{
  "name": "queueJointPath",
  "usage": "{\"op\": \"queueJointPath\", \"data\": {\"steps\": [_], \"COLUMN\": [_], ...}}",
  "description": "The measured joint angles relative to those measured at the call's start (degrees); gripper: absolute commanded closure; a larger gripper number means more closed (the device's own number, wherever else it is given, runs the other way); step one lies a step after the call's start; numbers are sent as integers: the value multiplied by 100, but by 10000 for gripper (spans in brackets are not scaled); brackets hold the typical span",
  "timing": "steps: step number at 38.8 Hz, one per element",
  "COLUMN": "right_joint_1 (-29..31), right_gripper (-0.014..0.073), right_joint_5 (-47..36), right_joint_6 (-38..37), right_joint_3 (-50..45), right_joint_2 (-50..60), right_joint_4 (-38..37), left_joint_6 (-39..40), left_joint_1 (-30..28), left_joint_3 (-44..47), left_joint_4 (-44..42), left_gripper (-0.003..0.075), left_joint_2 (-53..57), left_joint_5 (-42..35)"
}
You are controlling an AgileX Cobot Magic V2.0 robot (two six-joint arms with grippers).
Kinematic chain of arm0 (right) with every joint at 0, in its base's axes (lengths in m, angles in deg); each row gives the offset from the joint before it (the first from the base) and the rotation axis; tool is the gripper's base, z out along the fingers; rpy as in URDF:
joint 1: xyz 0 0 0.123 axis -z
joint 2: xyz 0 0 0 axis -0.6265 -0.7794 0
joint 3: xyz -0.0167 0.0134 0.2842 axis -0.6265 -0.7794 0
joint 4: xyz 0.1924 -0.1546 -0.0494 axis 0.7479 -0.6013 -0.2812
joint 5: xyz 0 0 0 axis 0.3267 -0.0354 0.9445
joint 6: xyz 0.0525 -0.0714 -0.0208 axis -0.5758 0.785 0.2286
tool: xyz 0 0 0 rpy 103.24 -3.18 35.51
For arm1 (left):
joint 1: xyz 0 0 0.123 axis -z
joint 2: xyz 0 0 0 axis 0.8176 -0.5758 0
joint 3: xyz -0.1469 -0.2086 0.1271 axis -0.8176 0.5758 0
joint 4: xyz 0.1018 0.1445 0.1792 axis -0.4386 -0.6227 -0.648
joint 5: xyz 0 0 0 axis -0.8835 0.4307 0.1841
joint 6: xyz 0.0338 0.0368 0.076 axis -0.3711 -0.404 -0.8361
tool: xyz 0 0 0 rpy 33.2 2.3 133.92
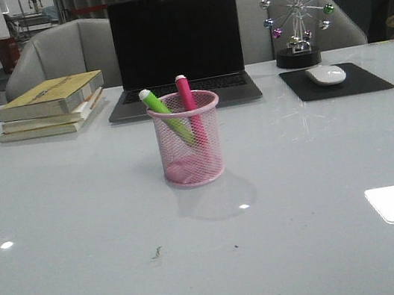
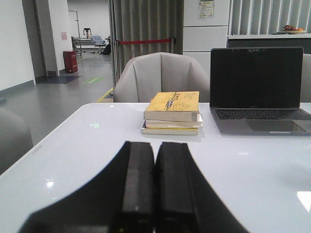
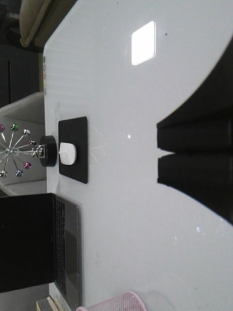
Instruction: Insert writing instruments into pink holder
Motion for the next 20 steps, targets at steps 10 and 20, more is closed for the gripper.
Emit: {"op": "queueJointPath", "data": {"steps": [10,20], "right_joint_1": [0,0], "right_gripper": [564,564], "right_joint_5": [0,0], "right_joint_6": [0,0], "right_joint_3": [0,0], "right_joint_2": [0,0], "right_joint_4": [0,0], "left_joint_6": [0,31], "left_joint_1": [0,0], "left_joint_3": [0,0], "left_joint_4": [0,0], "left_gripper": [629,629], "left_joint_2": [0,0], "left_joint_5": [13,47]}}
